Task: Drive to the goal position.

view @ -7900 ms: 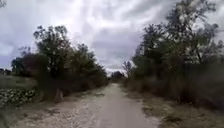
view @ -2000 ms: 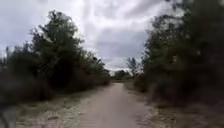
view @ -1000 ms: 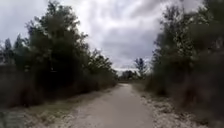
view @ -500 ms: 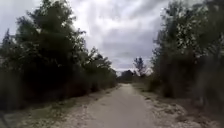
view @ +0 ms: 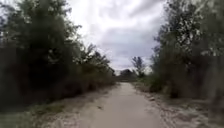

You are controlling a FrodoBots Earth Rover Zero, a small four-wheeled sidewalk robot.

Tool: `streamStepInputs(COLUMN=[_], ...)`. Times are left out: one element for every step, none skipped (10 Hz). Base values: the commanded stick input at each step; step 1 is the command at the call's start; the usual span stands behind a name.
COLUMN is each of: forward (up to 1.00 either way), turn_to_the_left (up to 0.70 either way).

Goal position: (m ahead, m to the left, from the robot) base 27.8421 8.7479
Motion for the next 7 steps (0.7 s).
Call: streamStepInputs(forward=[0.85, 0.85, 0.85, 0.85, 0.85, 0.85, 0.85], turn_to_the_left=[0.0, 0.0, 0.0, 0.0, 0.0, 0.0, 0.0])
